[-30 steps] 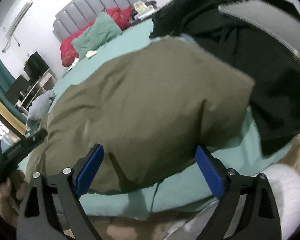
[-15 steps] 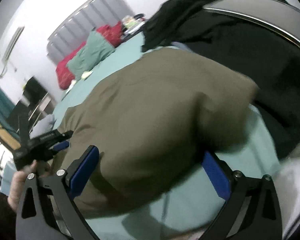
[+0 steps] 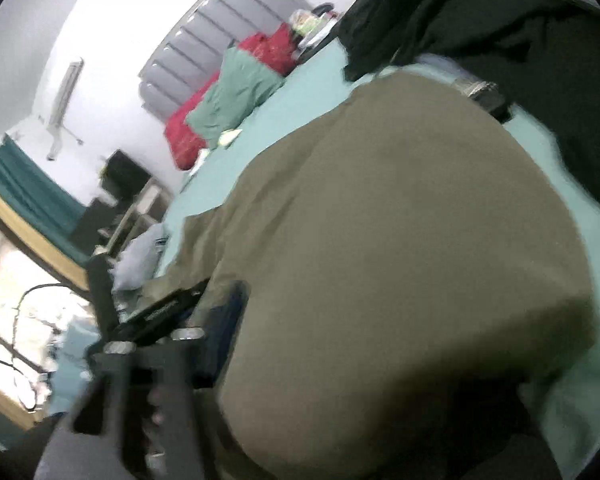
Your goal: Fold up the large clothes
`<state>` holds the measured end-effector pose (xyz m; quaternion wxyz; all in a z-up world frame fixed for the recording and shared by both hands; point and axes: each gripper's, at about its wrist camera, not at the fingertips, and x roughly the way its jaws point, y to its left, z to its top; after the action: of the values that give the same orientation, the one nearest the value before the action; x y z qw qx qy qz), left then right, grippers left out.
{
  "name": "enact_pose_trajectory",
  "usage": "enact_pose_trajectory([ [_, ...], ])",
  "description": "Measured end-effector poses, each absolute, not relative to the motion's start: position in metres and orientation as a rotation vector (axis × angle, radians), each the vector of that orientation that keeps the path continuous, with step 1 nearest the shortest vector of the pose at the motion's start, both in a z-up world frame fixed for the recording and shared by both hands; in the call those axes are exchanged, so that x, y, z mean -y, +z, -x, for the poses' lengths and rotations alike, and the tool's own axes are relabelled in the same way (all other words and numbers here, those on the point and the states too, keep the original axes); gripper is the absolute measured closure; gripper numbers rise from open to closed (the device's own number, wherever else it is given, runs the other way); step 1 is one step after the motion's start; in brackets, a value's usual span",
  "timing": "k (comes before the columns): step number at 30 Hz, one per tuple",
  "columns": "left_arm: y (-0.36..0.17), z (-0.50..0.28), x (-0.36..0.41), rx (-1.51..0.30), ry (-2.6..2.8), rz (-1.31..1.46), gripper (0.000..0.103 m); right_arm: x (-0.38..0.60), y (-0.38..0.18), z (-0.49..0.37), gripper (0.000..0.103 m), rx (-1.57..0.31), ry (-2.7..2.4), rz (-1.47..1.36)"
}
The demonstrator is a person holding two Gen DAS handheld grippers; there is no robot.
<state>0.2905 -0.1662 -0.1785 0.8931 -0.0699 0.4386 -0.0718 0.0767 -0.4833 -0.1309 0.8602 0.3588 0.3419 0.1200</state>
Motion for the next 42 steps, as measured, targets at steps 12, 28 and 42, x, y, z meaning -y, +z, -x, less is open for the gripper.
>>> enact_pose_trajectory([
  [12, -0.117, -0.256, 0.092, -0.849, -0.326, 0.239, 0.051, 0.407, -0.035, -0.081, 0.079, -0.644, 0.326, -0.461],
  [28, -0.125, -0.207, -0.180, -0.788, -0.004, 0.323, 0.051, 0.220, -0.004, -0.113, 0.074, -0.674, 0.424, -0.071],
  [42, -0.126, -0.193, -0.215, -0.676, -0.094, 0.627, 0.051, 0.067, -0.092, -0.086, 0.004, -0.945, 0.820, 0.198],
])
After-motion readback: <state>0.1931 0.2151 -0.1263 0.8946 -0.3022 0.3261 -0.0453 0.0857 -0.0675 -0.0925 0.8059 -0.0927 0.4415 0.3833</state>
